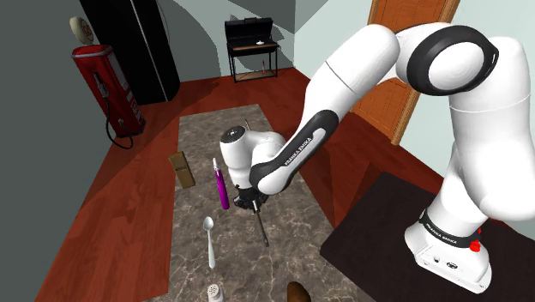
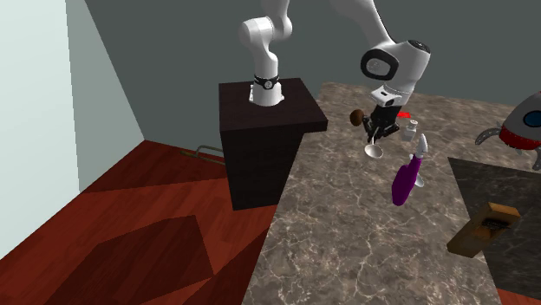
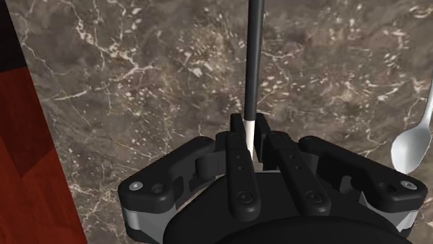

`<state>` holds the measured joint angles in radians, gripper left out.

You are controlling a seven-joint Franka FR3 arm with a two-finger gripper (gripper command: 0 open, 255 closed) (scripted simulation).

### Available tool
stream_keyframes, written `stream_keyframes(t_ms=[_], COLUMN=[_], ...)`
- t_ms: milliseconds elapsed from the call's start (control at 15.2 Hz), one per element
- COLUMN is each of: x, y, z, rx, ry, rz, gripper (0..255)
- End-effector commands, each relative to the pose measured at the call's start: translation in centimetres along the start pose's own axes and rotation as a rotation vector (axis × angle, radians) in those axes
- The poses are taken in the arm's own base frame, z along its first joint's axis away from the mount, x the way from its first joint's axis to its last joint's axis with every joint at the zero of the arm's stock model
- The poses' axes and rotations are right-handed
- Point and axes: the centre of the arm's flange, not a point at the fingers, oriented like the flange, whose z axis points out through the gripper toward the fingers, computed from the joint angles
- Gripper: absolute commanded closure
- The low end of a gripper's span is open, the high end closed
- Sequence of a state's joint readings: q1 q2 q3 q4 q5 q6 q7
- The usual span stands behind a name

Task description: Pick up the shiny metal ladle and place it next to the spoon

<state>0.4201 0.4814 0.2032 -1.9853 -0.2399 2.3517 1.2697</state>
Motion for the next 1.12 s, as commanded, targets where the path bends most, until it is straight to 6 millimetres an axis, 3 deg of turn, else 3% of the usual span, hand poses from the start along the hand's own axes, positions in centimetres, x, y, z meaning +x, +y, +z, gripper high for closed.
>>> stream_keyframes(t_ms=[0,924,1056], x=[-0.2,-0.3,-0.3], y=[-0.2,-1.0,-1.0], z=[1.1,8.4,8.4], rx=[0.0,0.0,0.0], ry=[0.0,0.0,0.0], rz=[0.001,0.001,0.001], gripper=[255,255,255])
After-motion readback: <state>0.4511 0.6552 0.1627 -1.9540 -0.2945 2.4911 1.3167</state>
